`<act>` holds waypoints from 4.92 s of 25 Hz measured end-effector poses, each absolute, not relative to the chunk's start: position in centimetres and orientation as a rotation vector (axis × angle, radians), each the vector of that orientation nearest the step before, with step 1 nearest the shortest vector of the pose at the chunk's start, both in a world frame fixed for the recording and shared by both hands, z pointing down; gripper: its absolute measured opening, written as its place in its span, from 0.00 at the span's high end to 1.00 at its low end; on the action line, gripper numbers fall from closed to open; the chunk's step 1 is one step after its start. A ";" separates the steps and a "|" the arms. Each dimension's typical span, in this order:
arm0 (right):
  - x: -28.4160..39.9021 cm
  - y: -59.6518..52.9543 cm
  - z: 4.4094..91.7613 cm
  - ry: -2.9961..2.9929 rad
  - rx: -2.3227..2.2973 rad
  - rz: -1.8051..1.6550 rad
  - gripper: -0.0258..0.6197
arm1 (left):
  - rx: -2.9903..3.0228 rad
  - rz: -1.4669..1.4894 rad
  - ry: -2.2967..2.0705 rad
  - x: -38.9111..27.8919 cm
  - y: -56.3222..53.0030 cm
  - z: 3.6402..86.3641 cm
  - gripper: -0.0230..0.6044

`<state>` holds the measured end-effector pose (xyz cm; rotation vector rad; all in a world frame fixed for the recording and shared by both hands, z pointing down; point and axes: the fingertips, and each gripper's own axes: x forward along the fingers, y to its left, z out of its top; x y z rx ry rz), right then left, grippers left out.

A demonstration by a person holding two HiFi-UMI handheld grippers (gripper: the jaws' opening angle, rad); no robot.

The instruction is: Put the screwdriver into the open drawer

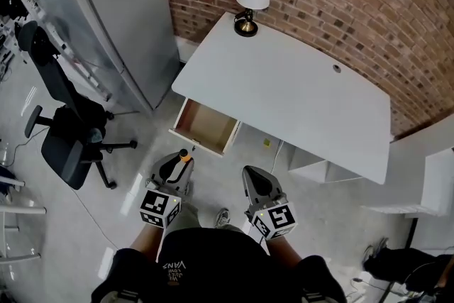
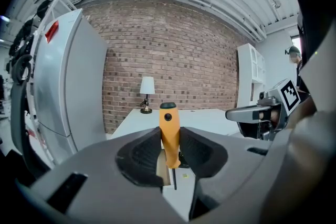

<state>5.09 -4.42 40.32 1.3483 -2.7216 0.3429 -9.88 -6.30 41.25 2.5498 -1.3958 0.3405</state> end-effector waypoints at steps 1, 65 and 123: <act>4.8 -4.8 40.5 -2.714 1.364 0.342 0.97 | 2.550 0.357 -1.370 -10.1 -6.7 41.7 0.79; 5.3 -11.9 64.4 -2.292 1.930 0.858 0.97 | 2.549 1.409 -0.481 0.8 -30.8 88.1 0.79; 4.6 -12.3 58.7 -2.409 1.760 0.769 0.97 | 2.615 1.264 -0.667 -1.9 -26.6 77.9 0.94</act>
